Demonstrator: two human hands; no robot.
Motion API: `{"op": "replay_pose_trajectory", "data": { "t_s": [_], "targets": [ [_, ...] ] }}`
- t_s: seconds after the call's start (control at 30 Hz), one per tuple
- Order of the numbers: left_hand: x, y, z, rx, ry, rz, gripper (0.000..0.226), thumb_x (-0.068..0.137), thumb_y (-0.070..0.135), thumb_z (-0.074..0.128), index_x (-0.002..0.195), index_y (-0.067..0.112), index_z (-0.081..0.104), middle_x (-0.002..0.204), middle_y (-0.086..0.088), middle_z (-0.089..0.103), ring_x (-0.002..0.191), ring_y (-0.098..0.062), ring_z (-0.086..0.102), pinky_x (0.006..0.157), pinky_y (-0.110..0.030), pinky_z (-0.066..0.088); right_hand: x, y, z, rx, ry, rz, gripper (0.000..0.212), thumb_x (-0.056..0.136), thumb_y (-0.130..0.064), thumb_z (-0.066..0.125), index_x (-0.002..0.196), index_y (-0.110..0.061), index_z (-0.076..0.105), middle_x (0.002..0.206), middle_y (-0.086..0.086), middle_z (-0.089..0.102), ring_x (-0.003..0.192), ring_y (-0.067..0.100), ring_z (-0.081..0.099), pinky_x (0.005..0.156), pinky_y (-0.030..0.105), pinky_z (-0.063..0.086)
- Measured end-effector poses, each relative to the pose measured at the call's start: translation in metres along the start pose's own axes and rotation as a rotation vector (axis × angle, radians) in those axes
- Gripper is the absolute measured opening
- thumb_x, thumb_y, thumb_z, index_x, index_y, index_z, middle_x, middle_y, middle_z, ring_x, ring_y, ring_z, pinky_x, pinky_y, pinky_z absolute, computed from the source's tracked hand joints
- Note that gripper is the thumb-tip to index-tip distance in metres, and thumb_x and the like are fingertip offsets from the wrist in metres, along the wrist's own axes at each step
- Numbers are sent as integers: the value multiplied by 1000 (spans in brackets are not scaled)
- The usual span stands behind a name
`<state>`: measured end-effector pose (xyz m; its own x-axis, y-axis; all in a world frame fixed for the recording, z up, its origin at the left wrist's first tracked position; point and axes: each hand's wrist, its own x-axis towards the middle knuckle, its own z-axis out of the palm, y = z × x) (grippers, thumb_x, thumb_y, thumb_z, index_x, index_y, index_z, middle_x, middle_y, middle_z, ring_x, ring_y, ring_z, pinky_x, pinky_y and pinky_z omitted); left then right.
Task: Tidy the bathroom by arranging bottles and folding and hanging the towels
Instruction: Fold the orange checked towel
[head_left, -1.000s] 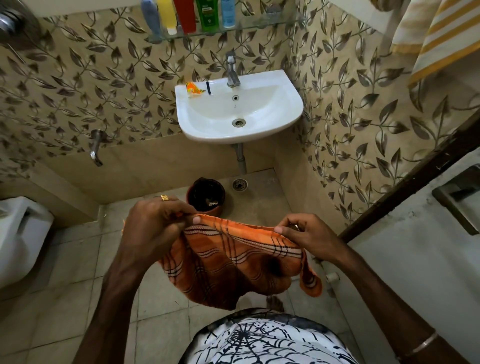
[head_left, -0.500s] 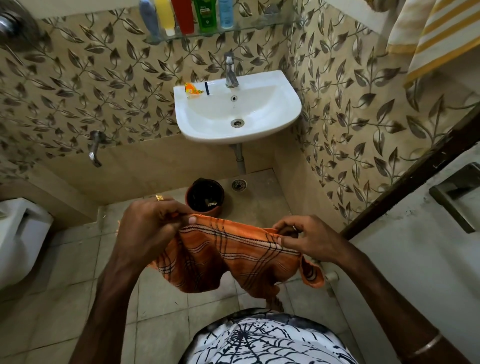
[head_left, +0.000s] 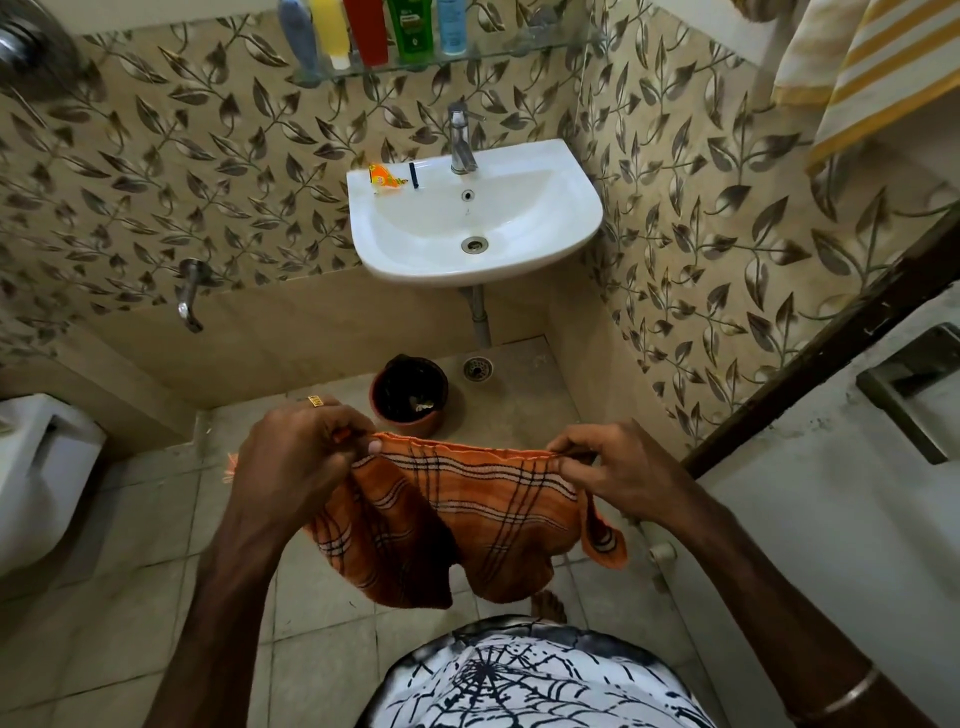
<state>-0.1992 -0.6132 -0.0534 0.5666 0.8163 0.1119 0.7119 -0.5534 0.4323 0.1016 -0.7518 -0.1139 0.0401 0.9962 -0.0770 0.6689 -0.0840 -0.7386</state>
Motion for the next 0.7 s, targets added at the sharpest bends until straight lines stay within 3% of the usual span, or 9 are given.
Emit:
{"op": "replay_pose_trajectory", "data": {
  "t_s": [0.07, 0.2, 0.3, 0.4, 0.5, 0.6, 0.7],
  "targets": [
    [1, 4, 2, 46, -42, -43, 29, 76, 24, 84, 104, 23, 76, 103, 0, 74, 90, -19, 68, 74, -36, 55, 1, -7, 0, 24, 17, -17, 14, 90, -14, 69, 101, -21, 75, 90, -11, 75, 83, 1, 70, 77, 28, 59],
    [2, 41, 19, -75, -242, 6, 83, 68, 39, 86, 142, 27, 51, 136, -5, 62, 121, -23, 61, 96, -36, 48, 6, -22, 2, 35, 14, -95, 12, 88, -21, 69, 98, -19, 76, 88, -10, 76, 79, 3, 71, 71, 33, 60],
    [5, 69, 45, -130, -387, 74, 93, 67, 46, 83, 148, 31, 40, 145, 0, 54, 132, -19, 52, 107, -38, 44, 10, -33, 2, 41, 4, -150, 21, 85, -34, 62, 97, -24, 76, 84, -8, 76, 73, 7, 71, 65, 38, 60],
    [9, 75, 64, -148, -341, 195, 65, 76, 42, 79, 136, 27, 58, 120, 2, 72, 106, -8, 66, 90, -24, 53, 12, -38, 0, 50, 3, -151, 22, 83, -36, 62, 97, -26, 76, 83, -7, 76, 71, 9, 71, 64, 41, 58],
    [11, 74, 65, -142, -222, 248, 24, 84, 33, 75, 106, 23, 76, 89, 6, 77, 73, 5, 62, 62, -3, 39, 11, -36, -4, 7, 3, -124, 25, 83, -44, 60, 95, -28, 75, 81, -9, 75, 70, 7, 70, 62, 41, 58],
    [12, 73, 64, -146, -146, 312, 15, 84, 29, 77, 96, 21, 79, 81, 7, 77, 68, 0, 67, 59, -3, 36, 10, -30, -5, -61, -27, -81, 26, 84, -49, 60, 98, -30, 73, 81, -12, 73, 71, 4, 69, 62, 33, 59],
    [12, 75, 63, -106, -113, 378, 12, 81, 19, 81, 92, 22, 80, 77, 8, 77, 67, -5, 71, 59, -7, 42, 9, -24, -3, -139, -73, -34, 14, 87, -39, 67, 98, -32, 71, 78, -16, 69, 70, 1, 66, 61, 23, 54]
  ]
}}
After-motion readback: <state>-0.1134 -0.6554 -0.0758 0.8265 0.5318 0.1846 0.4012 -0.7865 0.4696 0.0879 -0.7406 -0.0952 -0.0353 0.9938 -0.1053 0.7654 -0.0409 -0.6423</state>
